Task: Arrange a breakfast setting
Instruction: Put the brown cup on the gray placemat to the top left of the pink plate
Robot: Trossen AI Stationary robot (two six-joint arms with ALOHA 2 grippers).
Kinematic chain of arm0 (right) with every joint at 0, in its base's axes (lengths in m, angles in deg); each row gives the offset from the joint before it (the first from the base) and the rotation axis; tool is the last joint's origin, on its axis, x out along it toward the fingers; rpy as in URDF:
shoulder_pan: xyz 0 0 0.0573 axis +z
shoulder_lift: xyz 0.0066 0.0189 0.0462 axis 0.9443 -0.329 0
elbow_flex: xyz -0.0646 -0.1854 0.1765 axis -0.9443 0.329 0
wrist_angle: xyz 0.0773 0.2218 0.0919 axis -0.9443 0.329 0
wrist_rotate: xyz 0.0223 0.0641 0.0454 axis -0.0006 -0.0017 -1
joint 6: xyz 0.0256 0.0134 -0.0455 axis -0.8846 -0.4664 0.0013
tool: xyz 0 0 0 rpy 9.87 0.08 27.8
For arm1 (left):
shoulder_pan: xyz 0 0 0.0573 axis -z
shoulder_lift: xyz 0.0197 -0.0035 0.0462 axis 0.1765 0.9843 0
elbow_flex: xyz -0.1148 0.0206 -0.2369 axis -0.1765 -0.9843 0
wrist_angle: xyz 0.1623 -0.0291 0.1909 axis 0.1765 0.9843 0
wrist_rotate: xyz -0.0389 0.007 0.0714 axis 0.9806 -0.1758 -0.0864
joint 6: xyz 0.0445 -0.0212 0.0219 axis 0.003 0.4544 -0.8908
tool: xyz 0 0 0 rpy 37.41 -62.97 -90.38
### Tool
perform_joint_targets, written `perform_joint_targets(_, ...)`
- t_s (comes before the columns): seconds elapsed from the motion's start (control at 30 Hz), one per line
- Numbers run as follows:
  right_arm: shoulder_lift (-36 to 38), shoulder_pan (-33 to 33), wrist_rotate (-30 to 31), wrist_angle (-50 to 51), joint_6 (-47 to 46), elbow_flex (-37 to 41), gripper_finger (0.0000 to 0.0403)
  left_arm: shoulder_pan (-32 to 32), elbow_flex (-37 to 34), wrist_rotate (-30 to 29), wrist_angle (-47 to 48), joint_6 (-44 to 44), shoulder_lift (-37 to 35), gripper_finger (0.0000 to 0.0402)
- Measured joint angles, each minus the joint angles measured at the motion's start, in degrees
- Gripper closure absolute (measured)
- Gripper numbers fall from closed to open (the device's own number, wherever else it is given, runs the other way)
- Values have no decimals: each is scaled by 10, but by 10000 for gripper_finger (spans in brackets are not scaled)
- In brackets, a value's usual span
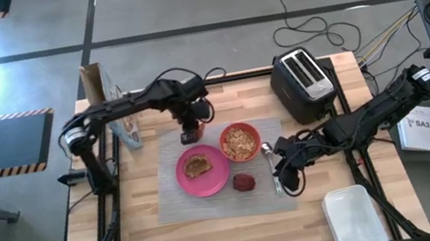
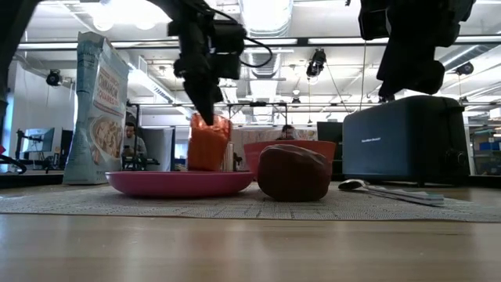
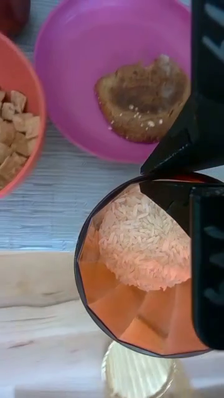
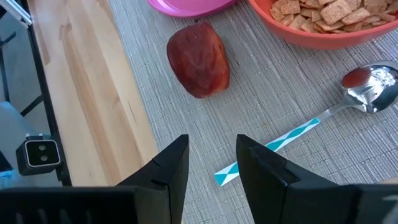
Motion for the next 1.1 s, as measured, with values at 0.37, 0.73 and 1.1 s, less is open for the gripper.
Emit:
perform_joint_targets(0.37,0,1,15,0,-3,6,280,4,-226,-1,-170,86,-149,401)
perform_joint_targets(0.73,0,1,18,-5,-17,6,280,26,-285,-6,-203,111,-186,402)
perform_joint_targets(1.1,0,1,19,-5,-17,7,280,29,-281,6,-202,131,-185,371)
